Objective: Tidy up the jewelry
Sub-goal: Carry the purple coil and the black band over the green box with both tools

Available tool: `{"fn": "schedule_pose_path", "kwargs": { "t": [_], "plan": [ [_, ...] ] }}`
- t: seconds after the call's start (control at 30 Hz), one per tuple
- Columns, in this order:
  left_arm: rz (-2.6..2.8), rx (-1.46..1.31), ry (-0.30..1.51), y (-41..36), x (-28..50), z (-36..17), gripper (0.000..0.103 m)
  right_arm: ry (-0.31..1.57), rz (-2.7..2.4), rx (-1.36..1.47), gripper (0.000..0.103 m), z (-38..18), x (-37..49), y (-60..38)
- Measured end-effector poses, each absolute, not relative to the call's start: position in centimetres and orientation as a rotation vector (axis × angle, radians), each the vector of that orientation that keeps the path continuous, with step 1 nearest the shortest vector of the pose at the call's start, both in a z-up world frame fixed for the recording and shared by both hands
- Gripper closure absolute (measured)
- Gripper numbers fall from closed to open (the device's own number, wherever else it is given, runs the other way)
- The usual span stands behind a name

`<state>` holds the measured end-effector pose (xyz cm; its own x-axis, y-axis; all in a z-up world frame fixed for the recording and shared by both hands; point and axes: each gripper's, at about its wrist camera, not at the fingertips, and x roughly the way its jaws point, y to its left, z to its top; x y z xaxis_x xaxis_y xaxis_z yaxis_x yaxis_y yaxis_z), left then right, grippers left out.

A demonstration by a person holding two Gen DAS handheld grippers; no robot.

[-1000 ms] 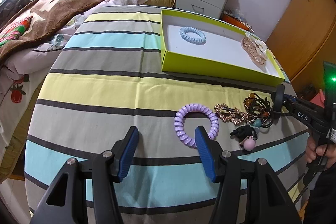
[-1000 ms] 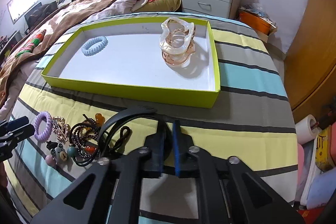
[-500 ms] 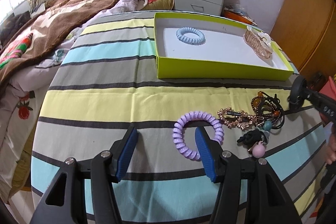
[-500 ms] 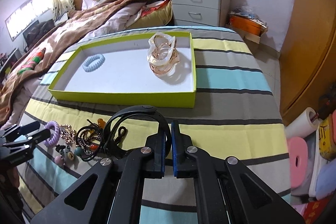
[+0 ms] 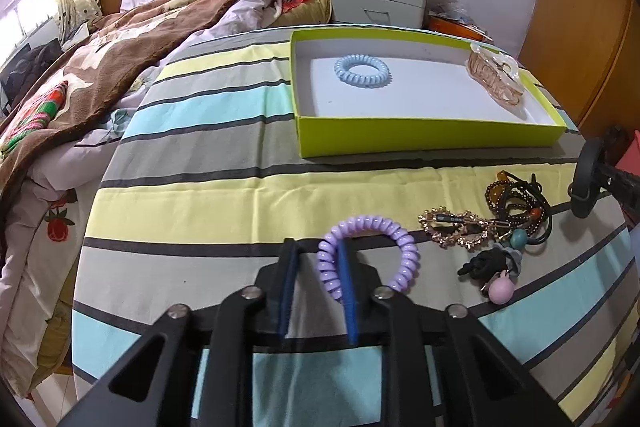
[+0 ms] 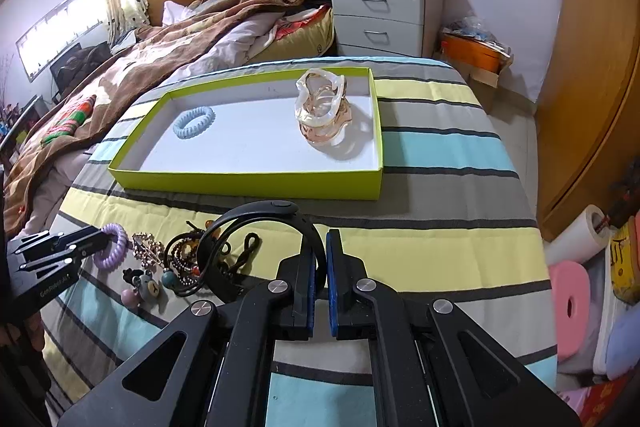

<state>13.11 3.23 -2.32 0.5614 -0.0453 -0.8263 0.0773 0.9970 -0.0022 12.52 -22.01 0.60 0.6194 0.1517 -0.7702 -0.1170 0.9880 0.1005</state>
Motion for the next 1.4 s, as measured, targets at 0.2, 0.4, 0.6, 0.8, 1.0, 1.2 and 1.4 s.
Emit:
{"fn": "schedule_pose_path", "kwargs": {
  "t": [0.2, 0.4, 0.6, 0.8, 1.0, 1.2, 1.4],
  "plan": [
    [-0.066, 0.022, 0.968, 3.4, 12.8, -2.1, 0.092, 0.882, 0.142, 0.049, 0.098, 0.8, 12.2, -22.2],
    [-0.090, 0.016, 0.946, 3.1, 12.4, -1.2, 0.092, 0.874, 0.140, 0.053, 0.098, 1.2, 11.8, -22.3],
    [-0.108, 0.007, 0.913, 3.0, 12.0, 0.1, 0.092, 0.863, 0.141, 0.053, 0.098, 1.6, 11.6, -22.2],
    [-0.116, -0.006, 0.882, 3.1, 11.9, 1.4, 0.092, 0.839, 0.143, 0.046, 0.098, 2.8, 11.5, -22.0],
    [-0.128, -0.022, 0.846, 3.4, 12.6, 2.9, 0.092, 0.816, 0.150, 0.022, 0.098, 4.0, 12.1, -21.3],
    [-0.139, -0.044, 0.824, 3.6, 14.2, 4.1, 0.092, 0.807, 0.163, -0.012, 0.098, 5.0, 14.1, -20.4],
    [-0.142, -0.054, 0.814, 3.3, 16.1, 4.7, 0.092, 0.812, 0.177, -0.055, 0.098, 5.9, 17.6, -19.0]
  ]
}}
